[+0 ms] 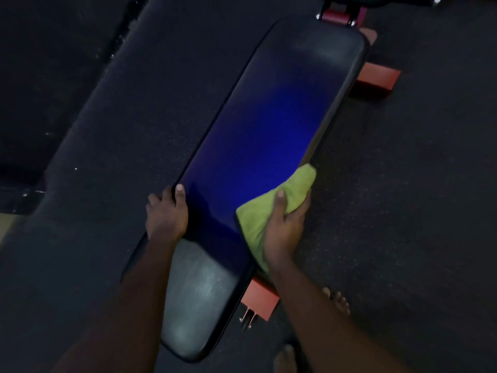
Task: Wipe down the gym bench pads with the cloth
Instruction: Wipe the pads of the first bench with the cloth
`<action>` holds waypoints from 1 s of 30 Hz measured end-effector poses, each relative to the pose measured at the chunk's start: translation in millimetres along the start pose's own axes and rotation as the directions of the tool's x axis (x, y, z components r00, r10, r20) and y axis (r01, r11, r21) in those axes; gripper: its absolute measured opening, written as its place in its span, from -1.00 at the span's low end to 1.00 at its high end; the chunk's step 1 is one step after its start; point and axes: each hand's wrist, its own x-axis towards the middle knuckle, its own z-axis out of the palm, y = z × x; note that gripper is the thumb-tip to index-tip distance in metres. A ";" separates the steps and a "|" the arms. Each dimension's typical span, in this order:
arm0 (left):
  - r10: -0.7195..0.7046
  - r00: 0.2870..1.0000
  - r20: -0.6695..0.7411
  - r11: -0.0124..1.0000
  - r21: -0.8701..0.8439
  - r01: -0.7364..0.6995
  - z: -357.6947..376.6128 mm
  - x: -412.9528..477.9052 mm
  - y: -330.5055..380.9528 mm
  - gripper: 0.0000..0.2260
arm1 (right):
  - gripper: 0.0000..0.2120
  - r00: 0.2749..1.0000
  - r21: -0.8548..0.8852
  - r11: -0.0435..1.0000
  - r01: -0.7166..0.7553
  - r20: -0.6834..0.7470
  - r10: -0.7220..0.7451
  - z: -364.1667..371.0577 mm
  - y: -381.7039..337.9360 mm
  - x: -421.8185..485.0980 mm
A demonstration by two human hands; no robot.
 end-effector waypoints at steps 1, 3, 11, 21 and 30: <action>-0.021 1.000 0.005 1.000 0.010 0.021 0.1 2.4 1.7 -0.41 | -0.33 1.000 0.024 1.000 -0.011 0.027 0.010 -2.8 4.6 -9.0; -0.036 0.999 -0.005 0.999 0.030 0.036 -0.4 7.2 7.1 -0.36 | -0.36 0.997 0.004 0.997 -0.079 0.021 0.079 -1.6 1.8 6.2; 0.149 0.989 0.001 0.983 -0.110 -0.148 -3.8 39.3 84.3 -0.41 | -0.37 0.999 0.010 1.000 -0.028 -0.042 0.028 6.8 -37.9 71.3; 0.273 0.958 0.084 0.944 -0.215 -0.250 -3.7 97.3 195.3 -0.40 | -0.37 0.992 -0.103 0.994 -0.039 -0.122 0.027 15.1 -99.3 175.1; 0.296 0.940 0.170 0.942 -0.215 -0.258 -7.9 135.6 268.6 -0.37 | -0.36 0.985 -0.286 0.958 -0.020 -0.173 -0.031 21.6 -152.8 261.1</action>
